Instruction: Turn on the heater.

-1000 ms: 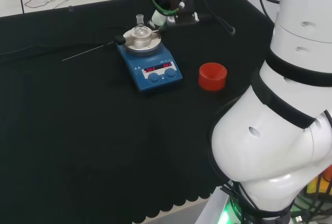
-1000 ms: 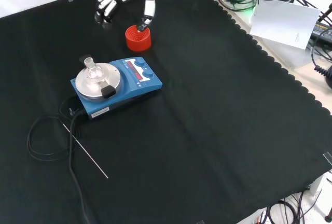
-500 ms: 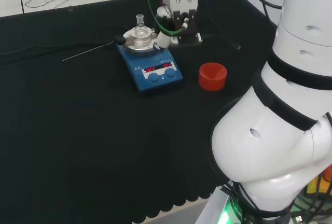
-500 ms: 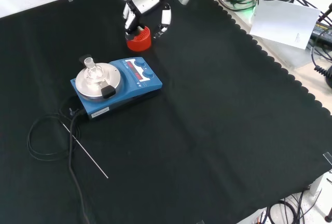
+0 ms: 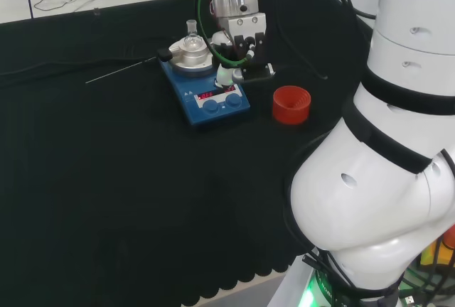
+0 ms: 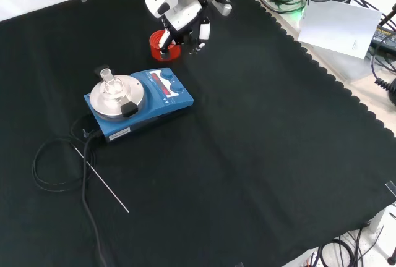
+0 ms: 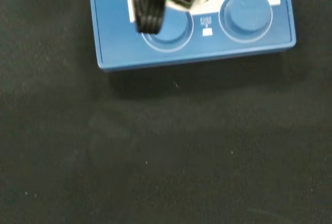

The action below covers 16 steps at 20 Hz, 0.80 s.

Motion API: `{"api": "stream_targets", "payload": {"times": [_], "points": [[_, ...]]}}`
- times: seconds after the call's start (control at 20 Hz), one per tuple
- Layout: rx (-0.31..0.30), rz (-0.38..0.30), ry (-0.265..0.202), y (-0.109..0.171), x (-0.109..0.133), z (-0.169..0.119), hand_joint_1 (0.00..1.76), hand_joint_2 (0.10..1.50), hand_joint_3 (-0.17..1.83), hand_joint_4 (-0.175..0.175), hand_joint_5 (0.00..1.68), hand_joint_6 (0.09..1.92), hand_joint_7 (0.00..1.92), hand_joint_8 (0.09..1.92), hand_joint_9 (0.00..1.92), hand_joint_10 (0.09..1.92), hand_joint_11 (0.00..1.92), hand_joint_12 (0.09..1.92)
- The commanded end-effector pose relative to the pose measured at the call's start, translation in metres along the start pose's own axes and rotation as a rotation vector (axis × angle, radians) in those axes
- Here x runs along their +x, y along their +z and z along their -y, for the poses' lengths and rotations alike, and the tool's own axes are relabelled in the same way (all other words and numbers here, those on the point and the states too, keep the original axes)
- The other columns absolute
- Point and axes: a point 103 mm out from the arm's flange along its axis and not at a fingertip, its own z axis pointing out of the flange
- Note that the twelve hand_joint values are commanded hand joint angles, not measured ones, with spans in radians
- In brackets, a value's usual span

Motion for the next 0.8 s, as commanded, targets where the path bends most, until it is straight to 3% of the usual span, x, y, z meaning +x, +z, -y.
{"api": "stream_targets", "payload": {"times": [0.05,0.3,0.8], "points": [[0.038,0.030,-0.007,0.017,0.002,-0.004,1.23,0.73,0.74,-0.137,0.48,0.72,1.45,1.41,1.57,1.32,1.41,1.13],[0.078,0.030,-0.027,0.029,0.005,-0.007,1.35,0.75,0.81,-0.115,0.43,0.86,1.48,1.50,1.61,1.39,1.30,1.31],[0.125,0.023,-0.056,0.047,0.007,-0.009,1.38,0.72,0.89,-0.091,0.37,0.91,1.50,1.52,1.61,1.42,1.26,1.36]]}}
